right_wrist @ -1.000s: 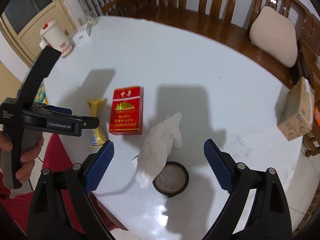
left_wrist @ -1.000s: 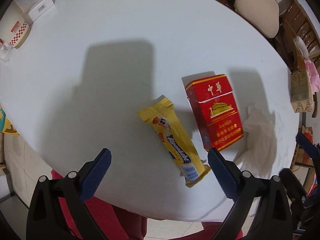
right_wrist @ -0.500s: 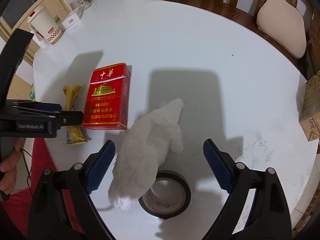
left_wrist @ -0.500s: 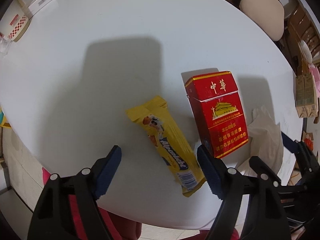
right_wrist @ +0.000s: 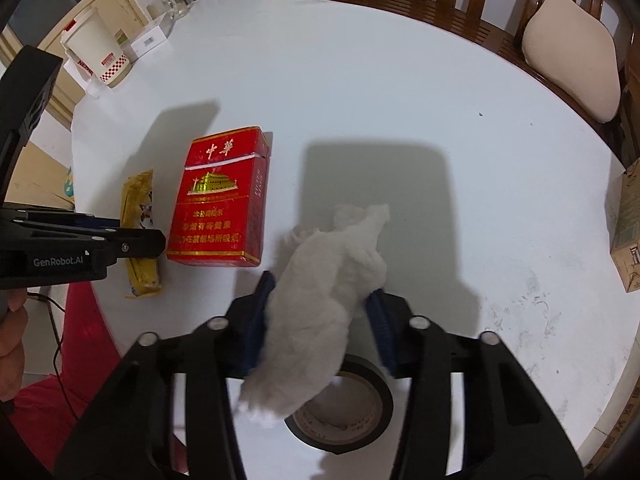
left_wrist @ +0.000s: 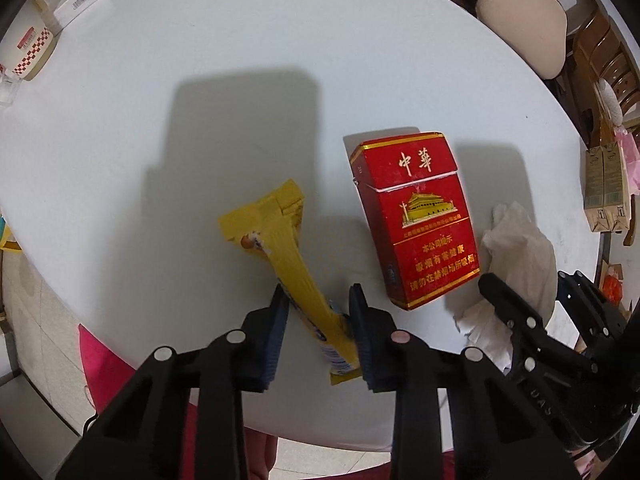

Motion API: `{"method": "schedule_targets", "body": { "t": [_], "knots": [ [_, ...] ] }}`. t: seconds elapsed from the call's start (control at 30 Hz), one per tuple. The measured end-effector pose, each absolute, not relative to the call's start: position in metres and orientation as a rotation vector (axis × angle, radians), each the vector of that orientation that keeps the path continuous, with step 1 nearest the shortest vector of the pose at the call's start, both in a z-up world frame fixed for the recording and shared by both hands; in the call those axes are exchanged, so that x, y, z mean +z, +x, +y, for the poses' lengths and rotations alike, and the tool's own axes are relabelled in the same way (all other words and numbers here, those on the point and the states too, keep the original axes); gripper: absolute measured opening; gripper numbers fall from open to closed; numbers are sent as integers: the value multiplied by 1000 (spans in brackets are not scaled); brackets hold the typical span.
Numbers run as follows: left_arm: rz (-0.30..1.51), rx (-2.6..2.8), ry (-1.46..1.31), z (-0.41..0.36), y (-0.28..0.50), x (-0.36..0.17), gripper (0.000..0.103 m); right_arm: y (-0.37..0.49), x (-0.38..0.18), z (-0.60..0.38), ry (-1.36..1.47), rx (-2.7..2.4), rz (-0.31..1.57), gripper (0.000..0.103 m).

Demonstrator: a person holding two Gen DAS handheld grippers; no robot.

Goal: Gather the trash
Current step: 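Grasp the yellow candy wrapper with the left tool while the right tool grasps the tissue, then carry the wrapper and tissue down over the trash bag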

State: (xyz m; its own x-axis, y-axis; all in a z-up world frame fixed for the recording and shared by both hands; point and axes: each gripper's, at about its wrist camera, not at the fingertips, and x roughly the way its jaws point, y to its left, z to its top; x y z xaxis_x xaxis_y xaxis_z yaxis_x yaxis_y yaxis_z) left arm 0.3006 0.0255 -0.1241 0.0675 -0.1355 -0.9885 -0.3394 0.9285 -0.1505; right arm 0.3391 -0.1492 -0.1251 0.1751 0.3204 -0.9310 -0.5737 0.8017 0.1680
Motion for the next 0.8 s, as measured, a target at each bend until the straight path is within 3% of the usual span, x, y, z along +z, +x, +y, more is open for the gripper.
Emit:
{"method": "schedule_targets", "body": {
  "t": [0.2, 0.3, 0.47, 0.8],
  "knots": [
    [1483, 107, -409, 33, 294, -122, 26, 337, -123, -147, -233, 650, 1239, 24],
    [1474, 57, -414, 35, 292, -122, 26, 334, -119, -144, -238, 649, 1227, 23],
    [1479, 16, -391, 42, 287, -126, 12, 330, -108, -144, -234, 635, 1202, 22],
    [1351, -90, -297, 48, 279, -110, 10, 314, -75, -158, -170, 562, 1138, 22]
  ]
}}
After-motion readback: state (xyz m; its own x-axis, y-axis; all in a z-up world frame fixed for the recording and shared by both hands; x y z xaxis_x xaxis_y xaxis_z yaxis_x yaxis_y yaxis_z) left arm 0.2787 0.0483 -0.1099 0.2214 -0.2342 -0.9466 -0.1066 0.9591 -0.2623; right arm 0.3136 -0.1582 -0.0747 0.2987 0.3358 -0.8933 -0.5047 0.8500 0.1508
